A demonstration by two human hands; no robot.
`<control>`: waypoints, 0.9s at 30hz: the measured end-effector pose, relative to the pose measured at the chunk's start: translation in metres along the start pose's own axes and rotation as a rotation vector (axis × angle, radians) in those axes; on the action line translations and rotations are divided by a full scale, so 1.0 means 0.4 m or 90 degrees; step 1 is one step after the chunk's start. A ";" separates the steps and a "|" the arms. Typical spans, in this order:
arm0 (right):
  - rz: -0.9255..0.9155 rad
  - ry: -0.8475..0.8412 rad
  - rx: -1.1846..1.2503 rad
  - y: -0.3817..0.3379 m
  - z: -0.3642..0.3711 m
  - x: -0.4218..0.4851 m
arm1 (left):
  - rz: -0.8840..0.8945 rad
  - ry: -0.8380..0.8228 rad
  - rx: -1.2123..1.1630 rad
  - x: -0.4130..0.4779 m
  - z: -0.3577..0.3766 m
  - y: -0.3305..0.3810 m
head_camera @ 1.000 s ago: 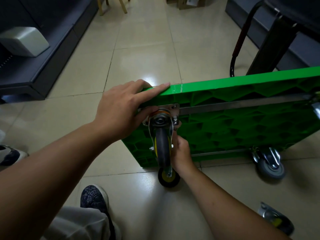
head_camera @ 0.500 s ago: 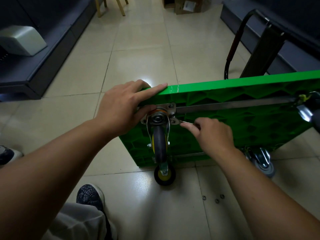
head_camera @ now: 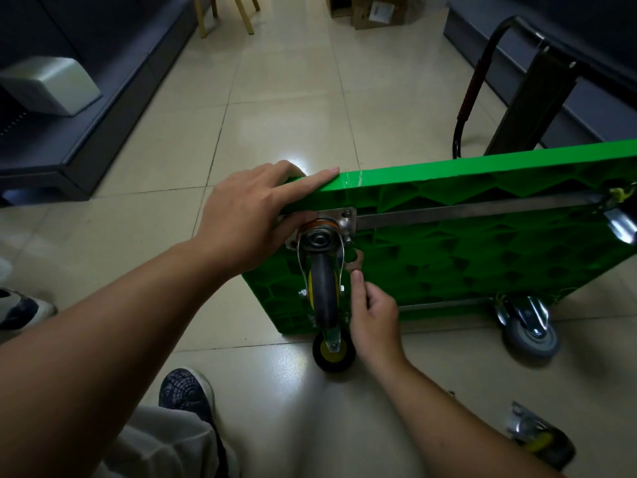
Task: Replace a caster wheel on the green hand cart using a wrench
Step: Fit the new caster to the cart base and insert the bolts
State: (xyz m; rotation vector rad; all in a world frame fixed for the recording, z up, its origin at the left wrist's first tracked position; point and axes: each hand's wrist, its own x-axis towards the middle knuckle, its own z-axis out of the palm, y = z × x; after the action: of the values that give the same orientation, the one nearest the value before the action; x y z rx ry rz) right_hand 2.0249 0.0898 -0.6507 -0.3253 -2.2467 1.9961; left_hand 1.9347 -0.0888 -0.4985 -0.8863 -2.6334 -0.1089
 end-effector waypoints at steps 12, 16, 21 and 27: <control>0.233 -0.003 0.375 -0.014 0.112 0.051 | -0.009 0.006 0.008 -0.005 0.001 0.006; 0.093 0.018 0.141 0.018 0.073 0.077 | -0.013 0.008 0.003 0.000 0.000 0.003; -0.165 0.017 -0.405 0.002 -0.087 0.139 | -0.008 -0.001 0.008 -0.001 0.001 0.001; -0.352 0.127 -0.761 -0.098 -0.158 0.138 | -0.013 -0.003 0.011 0.001 0.001 0.003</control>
State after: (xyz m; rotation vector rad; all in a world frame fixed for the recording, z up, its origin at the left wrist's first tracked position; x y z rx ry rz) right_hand 1.9827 0.1597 -0.6070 0.0330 -2.6779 0.2260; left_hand 1.9351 -0.0875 -0.4987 -0.8552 -2.6438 -0.0888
